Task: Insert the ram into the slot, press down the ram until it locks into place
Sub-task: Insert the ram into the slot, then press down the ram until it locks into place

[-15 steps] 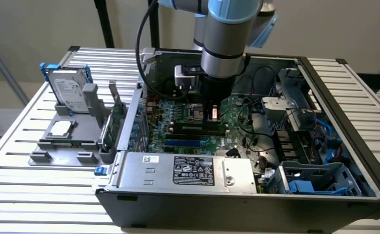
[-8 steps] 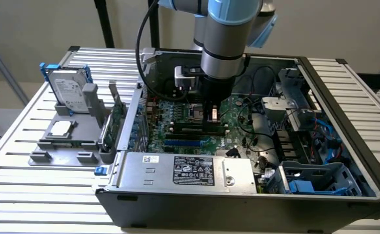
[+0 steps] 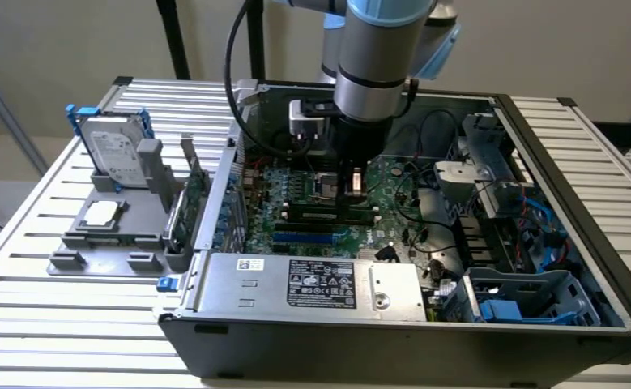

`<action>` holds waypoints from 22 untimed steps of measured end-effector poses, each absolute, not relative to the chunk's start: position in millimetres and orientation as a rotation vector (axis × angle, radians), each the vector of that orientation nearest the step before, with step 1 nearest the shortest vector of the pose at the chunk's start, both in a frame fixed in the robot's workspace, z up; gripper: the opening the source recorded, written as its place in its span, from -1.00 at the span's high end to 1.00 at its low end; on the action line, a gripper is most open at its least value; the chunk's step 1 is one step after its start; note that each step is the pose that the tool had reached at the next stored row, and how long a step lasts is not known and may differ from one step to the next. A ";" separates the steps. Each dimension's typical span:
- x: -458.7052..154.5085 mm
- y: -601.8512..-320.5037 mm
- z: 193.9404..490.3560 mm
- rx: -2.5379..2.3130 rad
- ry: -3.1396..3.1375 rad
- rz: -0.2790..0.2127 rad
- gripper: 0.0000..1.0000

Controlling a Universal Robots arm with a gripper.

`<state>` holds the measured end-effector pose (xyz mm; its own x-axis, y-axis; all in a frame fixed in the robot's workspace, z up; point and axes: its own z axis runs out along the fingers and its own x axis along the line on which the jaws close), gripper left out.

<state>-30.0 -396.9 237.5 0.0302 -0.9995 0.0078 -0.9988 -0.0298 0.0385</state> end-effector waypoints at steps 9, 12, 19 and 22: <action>-37.9 -396.4 239.2 2.228 -2.160 -0.040 0.75; -37.9 -396.4 239.1 2.228 -2.160 -0.040 0.79; -37.9 -396.3 239.1 2.229 -2.161 -0.041 0.79; -37.9 -396.4 239.2 2.229 -2.160 -0.041 0.79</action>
